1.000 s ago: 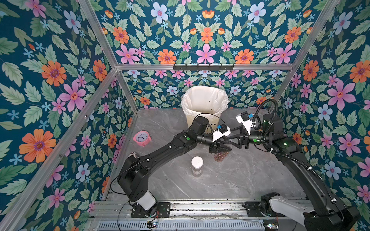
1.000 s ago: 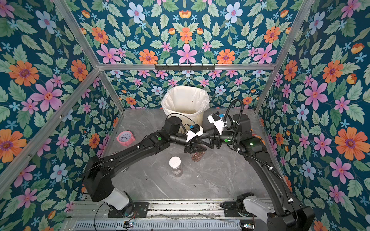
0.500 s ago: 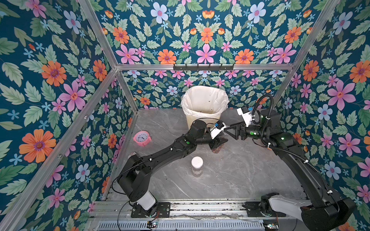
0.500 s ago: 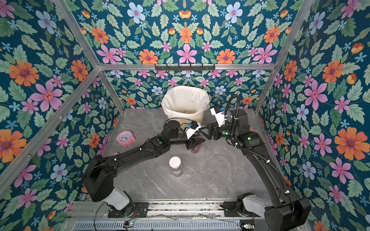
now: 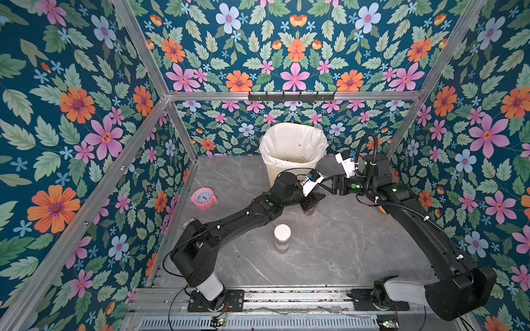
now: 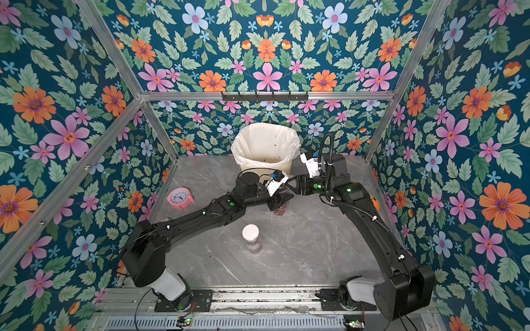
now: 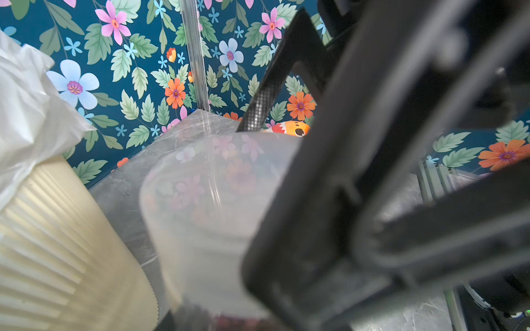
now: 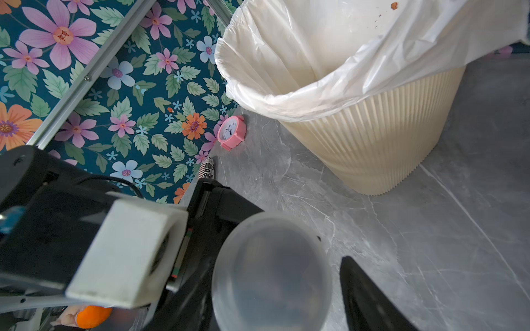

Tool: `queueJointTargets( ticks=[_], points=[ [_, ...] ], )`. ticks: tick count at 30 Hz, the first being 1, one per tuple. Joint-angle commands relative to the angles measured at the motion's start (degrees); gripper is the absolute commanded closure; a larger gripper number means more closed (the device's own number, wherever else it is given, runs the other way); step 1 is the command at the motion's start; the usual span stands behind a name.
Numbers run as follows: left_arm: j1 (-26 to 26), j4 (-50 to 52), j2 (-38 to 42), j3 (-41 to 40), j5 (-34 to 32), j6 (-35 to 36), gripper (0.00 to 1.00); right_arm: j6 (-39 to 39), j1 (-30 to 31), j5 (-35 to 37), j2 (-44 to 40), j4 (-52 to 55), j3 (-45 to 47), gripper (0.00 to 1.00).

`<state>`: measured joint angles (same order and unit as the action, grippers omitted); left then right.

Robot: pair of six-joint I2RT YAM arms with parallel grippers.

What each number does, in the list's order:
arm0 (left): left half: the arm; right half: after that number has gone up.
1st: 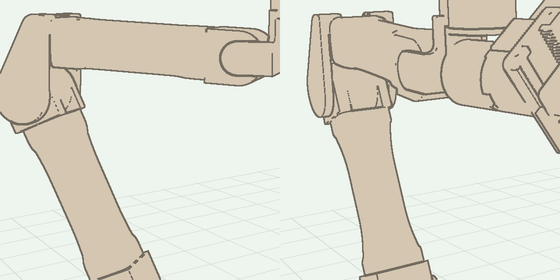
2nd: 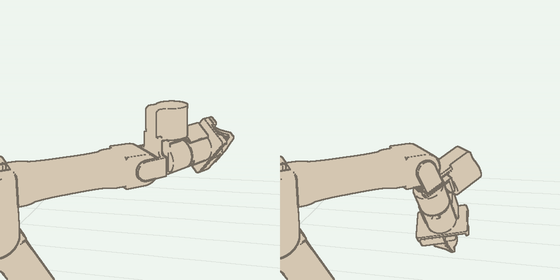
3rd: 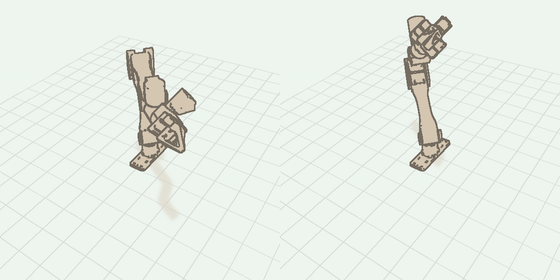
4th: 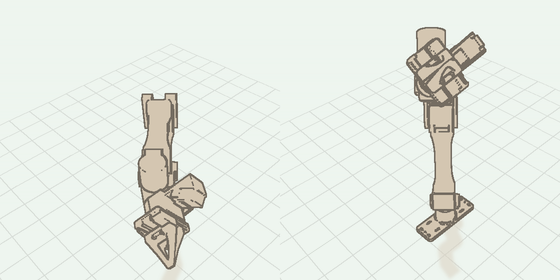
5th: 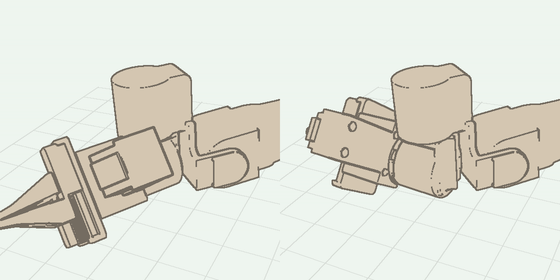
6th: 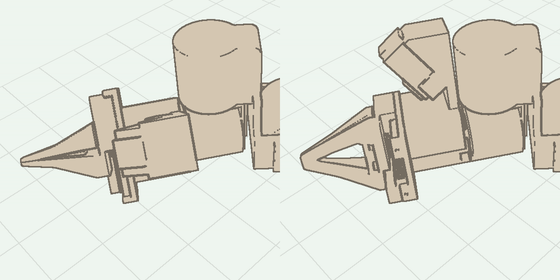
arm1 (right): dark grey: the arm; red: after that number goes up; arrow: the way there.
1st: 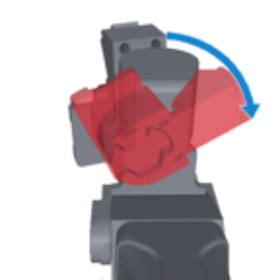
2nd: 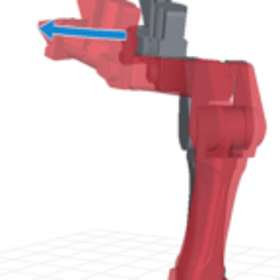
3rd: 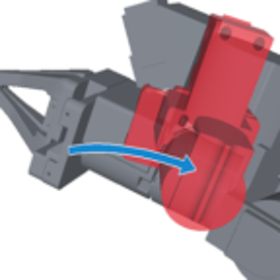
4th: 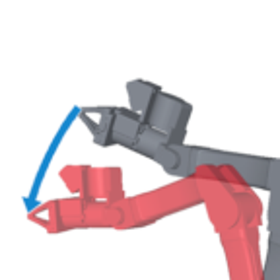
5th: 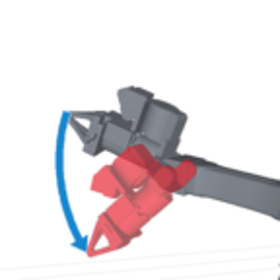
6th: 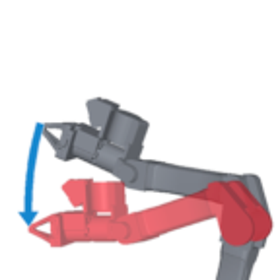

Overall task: Empty the moldy dried flower tea in the jars
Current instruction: Unscrew the lid from the jar.

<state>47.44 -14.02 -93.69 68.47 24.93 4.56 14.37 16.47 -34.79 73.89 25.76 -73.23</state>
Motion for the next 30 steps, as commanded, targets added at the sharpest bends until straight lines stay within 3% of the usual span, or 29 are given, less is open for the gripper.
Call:
queueJointTargets(
  ticks=[1, 5, 8, 12, 18, 25, 28, 30],
  points=[
    [-0.1, -0.9, -0.4, 1.3, 3.0, 1.4, 0.53, 0.7, 0.0, 0.3, 0.3, -0.1, -0.5, 0.33],
    [0.0, 0.5, -1.2, 2.6, 4.4, 2.1, 0.49, 0.5, 0.3, 0.0, 0.6, 0.5, -0.6, 0.34],
    [-0.1, 2.8, -1.9, 3.6, 5.6, 2.9, 0.48, -0.5, 0.3, -0.4, 0.6, 1.4, -1.1, 0.43],
    [-0.6, 4.8, -1.5, 3.4, 9.1, 4.8, 0.49, -4.8, 0.3, -1.8, 0.1, 3.9, -1.8, 0.44],
    [-2.4, 6.3, -0.9, 3.8, 20.5, 4.9, 0.51, -11.6, 0.3, -9.3, -1.7, 5.9, -1.1, 0.45],
    [-3.8, 13.8, -1.6, 7.3, 39.8, 6.3, 0.52, -19.3, 0.3, -18.0, -6.7, 3.5, 3.4, 0.45],
    [-3.8, 19.5, -3.0, 10.0, 42.6, 8.7, 0.51, -20.3, 0.3, -21.3, -6.8, 3.8, 3.2, 0.45],
    [-3.8, 19.9, -2.8, 10.0, 41.2, 9.2, 0.51, -19.3, 0.3, -20.4, -6.7, 3.7, 2.6, 0.4]
  ],
)
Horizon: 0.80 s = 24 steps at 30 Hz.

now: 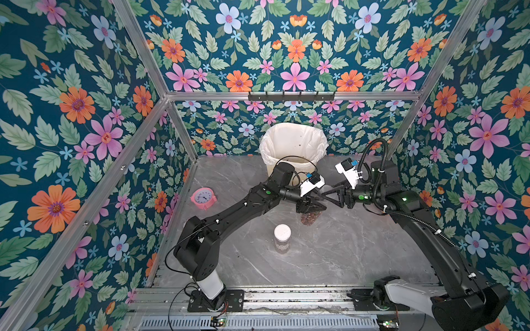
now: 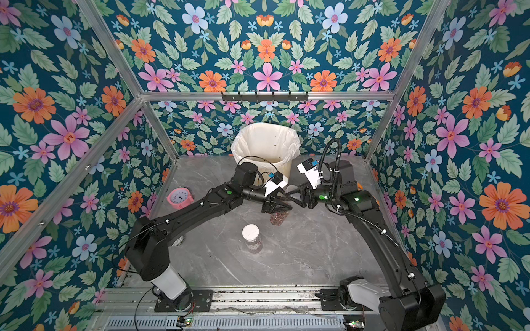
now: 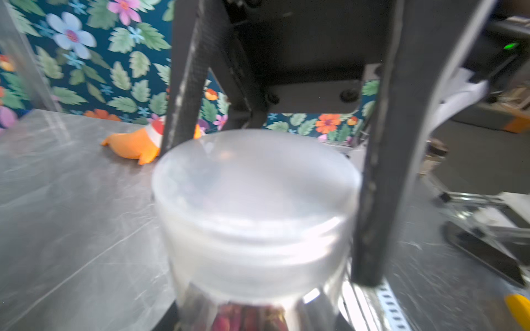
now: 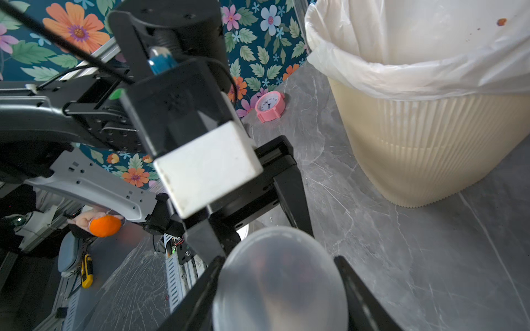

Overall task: Empty the moldy dried flower tea in the jars
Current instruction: Unscrew the lid from the jar.

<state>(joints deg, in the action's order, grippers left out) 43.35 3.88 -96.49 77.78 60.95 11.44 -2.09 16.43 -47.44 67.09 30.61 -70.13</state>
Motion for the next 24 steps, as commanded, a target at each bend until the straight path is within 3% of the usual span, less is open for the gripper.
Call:
queueJointTargets(
  ticks=[1, 3, 6, 11, 17, 24],
  points=[
    [0.3, 1.3, 0.5, 0.0, 3.5, 2.9, 0.51, -2.0, 0.4, -5.6, 0.2, -1.4, -0.7, 0.34],
    [0.2, -2.8, 1.7, -2.2, -0.6, 1.7, 0.51, 0.9, 0.3, -0.7, 0.7, -2.1, -1.4, 0.24],
    [0.2, -12.2, 3.5, -6.6, -8.9, -1.9, 0.5, 4.9, 0.3, 3.0, 2.4, -1.7, -3.0, 0.2],
    [0.3, -19.5, 4.4, -9.5, -18.0, -5.0, 0.51, 9.1, 0.3, 8.8, 4.3, -1.7, -2.9, 0.21],
    [0.3, -19.4, 3.6, -9.4, -25.1, -6.1, 0.52, 12.9, 0.4, 9.8, 6.8, -2.9, -3.7, 0.24],
    [0.6, -18.0, 2.7, -9.5, -36.7, -5.9, 0.52, 15.6, 1.0, 16.0, 12.1, -1.0, -8.8, 0.28]
  ],
)
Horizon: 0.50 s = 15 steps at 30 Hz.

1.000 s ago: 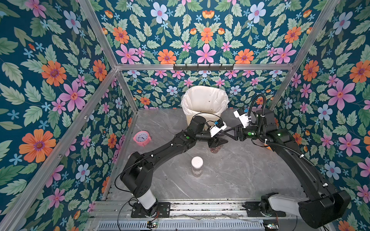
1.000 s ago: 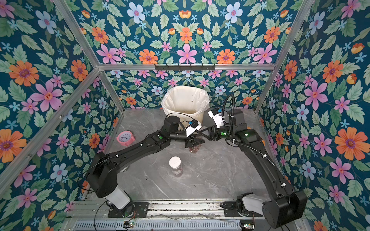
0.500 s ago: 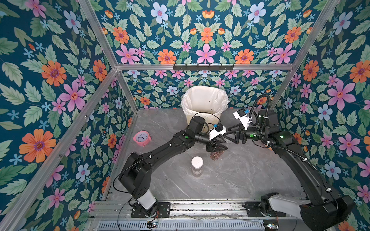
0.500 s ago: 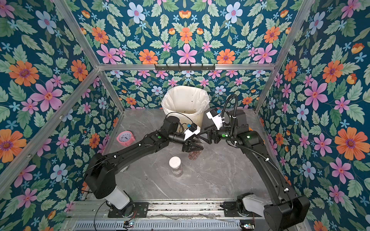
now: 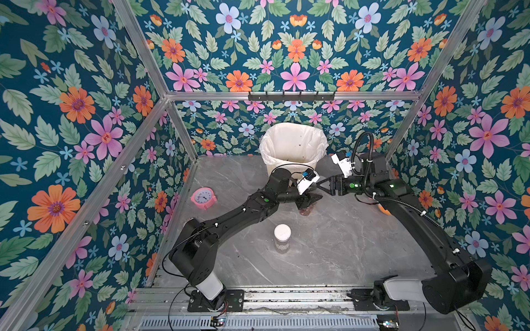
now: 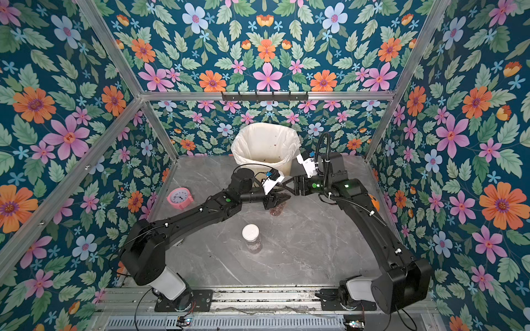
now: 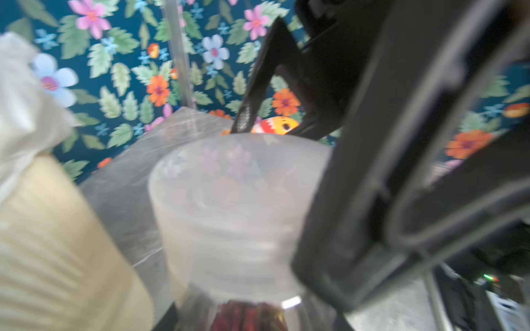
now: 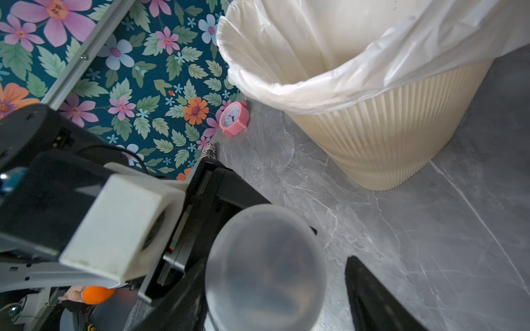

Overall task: Empty the moldy dried flower tea in the jars
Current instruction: Unscrew the lid from the jar.

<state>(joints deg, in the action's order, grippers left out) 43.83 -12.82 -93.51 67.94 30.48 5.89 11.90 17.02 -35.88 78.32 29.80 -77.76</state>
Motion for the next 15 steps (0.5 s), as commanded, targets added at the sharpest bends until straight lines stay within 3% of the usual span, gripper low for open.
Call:
queueJointTargets(
  ticks=[1, 5, 15],
  points=[
    [0.4, -0.6, -0.5, 0.7, -7.1, -0.1, 0.52, 1.6, 0.6, 5.5, 1.4, 0.0, -1.6, 0.29],
    [0.6, 1.1, -1.4, 1.9, -8.8, 0.1, 0.52, 1.5, 1.0, 6.0, 2.8, 0.5, -2.6, 0.31],
    [0.7, 2.2, -0.3, 1.0, -1.2, 1.2, 0.52, -0.6, 1.0, 1.2, 4.0, 0.3, -3.5, 0.38]
  ],
)
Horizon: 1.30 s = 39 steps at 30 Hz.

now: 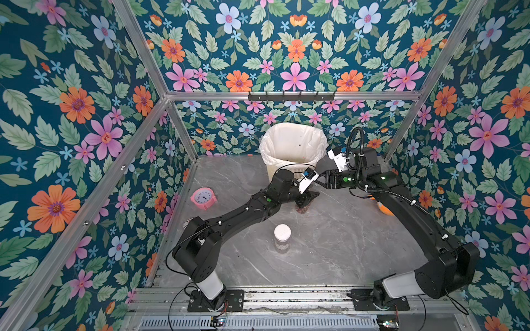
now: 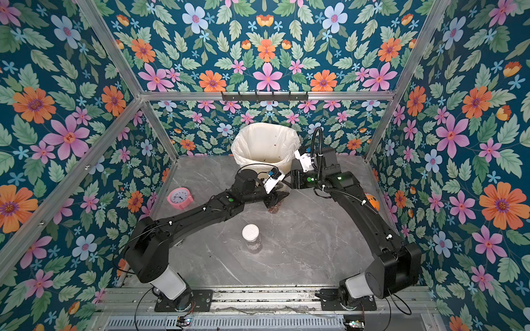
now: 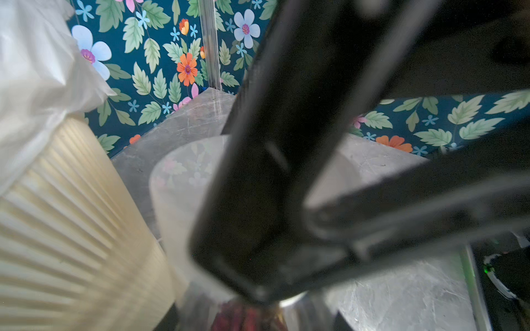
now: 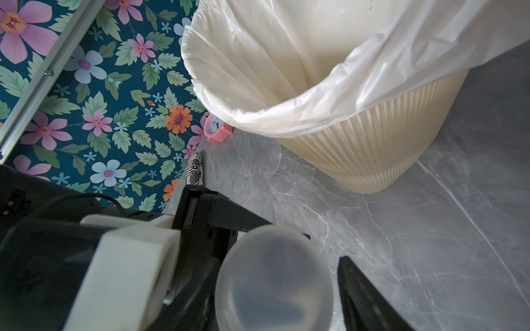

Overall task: Empty the moldy dried flower tea in the jars
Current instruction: Unscrew the lid from the jar.

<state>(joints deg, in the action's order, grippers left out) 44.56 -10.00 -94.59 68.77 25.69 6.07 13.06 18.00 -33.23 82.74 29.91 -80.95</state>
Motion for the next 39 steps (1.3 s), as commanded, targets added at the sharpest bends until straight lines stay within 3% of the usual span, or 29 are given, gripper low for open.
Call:
queueJointTargets(
  ticks=[1, 8, 14, 19, 22, 26, 29, 39],
  points=[
    [-0.2, -0.1, 1.1, 0.2, 4.7, 1.2, 0.52, -2.7, -0.1, -2.5, -0.9, 0.5, -0.1, 0.39],
    [-0.7, 4.3, 2.8, 1.3, 16.9, 2.4, 0.52, -13.5, -0.3, -13.4, -7.1, 5.8, 3.9, 0.38],
    [-0.8, 11.7, 4.6, 3.7, 32.8, 5.0, 0.52, -22.1, -0.8, -18.0, -12.7, 10.5, 6.6, 0.37],
    [-0.6, 17.3, 5.1, 6.3, 39.9, 5.9, 0.52, -26.4, -0.9, -22.6, -15.0, 11.6, 8.0, 0.36],
    [-0.5, 18.0, 6.3, 5.7, 37.7, 7.2, 0.52, -25.9, -1.8, -22.1, -15.6, 11.1, 8.3, 0.34],
    [-0.5, 14.9, 7.1, 3.5, 31.6, 7.3, 0.52, -18.1, -2.3, -19.7, -14.9, 4.3, 9.1, 0.3],
    [-0.5, 14.1, 6.1, 3.4, 30.0, 7.2, 0.53, -13.1, -2.2, -23.4, -12.9, 0.8, 8.5, 0.29],
    [-0.5, 15.5, 5.0, 3.5, 27.3, 8.6, 0.53, -12.4, -2.2, -21.0, -10.6, 1.9, 5.9, 0.22]
  ],
)
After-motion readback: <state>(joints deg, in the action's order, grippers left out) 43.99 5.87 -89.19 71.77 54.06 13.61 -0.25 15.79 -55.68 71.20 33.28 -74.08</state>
